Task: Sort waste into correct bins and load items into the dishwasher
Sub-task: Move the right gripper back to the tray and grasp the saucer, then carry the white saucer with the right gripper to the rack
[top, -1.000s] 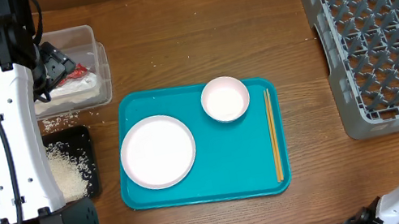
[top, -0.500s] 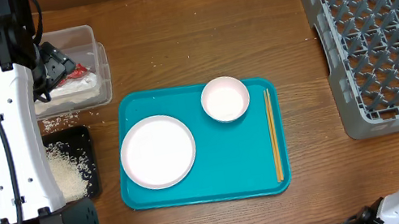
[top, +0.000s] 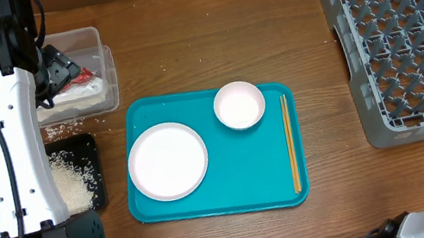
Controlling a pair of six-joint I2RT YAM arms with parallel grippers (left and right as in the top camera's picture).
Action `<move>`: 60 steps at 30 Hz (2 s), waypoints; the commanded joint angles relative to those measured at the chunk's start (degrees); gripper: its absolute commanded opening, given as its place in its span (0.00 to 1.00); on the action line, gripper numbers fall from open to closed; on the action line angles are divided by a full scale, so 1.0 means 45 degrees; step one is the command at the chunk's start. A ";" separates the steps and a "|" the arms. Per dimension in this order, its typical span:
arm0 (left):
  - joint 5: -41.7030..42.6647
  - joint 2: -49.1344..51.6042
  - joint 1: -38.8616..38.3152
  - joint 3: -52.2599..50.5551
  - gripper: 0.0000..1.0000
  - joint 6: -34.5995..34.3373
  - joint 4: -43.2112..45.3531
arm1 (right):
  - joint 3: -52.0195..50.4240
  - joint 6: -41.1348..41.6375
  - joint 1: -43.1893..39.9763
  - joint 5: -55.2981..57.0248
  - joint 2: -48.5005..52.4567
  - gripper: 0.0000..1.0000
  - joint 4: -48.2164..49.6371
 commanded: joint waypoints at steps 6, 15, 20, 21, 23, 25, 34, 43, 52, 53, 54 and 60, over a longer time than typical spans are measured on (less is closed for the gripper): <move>-0.0209 0.0000 0.0019 0.0068 1.00 -0.0121 -0.0029 | 0.0204 -0.2059 0.2822 -0.3589 -0.0364 0.84 -0.1209; -0.0209 0.0000 0.0019 0.0068 1.00 -0.0121 -0.0029 | -0.0321 0.1239 1.0088 0.3895 -0.0049 0.69 -0.0393; -0.0209 0.0000 0.0019 0.0068 1.00 -0.0121 -0.0029 | -0.0743 0.2458 1.3270 0.5484 0.0782 0.70 0.0714; -0.0209 0.0000 0.0019 0.0068 1.00 -0.0121 -0.0029 | -0.0743 0.3225 1.4207 0.6178 0.1316 0.69 0.0981; -0.0209 0.0000 0.0019 0.0068 1.00 -0.0121 -0.0029 | -0.0743 0.3696 1.5174 0.6776 0.1982 0.68 0.1248; -0.0209 0.0000 0.0019 0.0068 1.00 -0.0121 -0.0029 | -0.0743 0.3706 1.6184 0.6887 0.2817 0.68 0.1574; -0.0209 0.0000 0.0019 0.0068 1.00 -0.0121 -0.0029 | -0.0743 0.4979 1.8549 0.9058 0.5178 0.68 0.2404; -0.0209 0.0000 0.0019 0.0068 1.00 -0.0121 -0.0029 | -0.0743 0.5066 1.8651 0.9068 0.6246 0.64 0.2773; -0.0209 0.0000 0.0019 0.0068 1.00 -0.0121 -0.0029 | -0.0685 0.5066 1.8651 0.8592 0.6518 0.37 0.2594; -0.0209 0.0000 0.0019 0.0068 1.00 -0.0121 -0.0029 | -0.0597 0.5066 1.8651 0.8597 0.6518 0.36 0.2429; -0.0209 0.0000 0.0019 0.0068 1.00 -0.0121 -0.0029 | -0.0442 0.5066 1.8651 0.8592 0.6513 0.34 0.2210; -0.0209 0.0000 0.0019 0.0068 1.00 -0.0121 -0.0029 | 0.1768 0.4872 1.8554 0.8874 0.6513 0.04 0.0010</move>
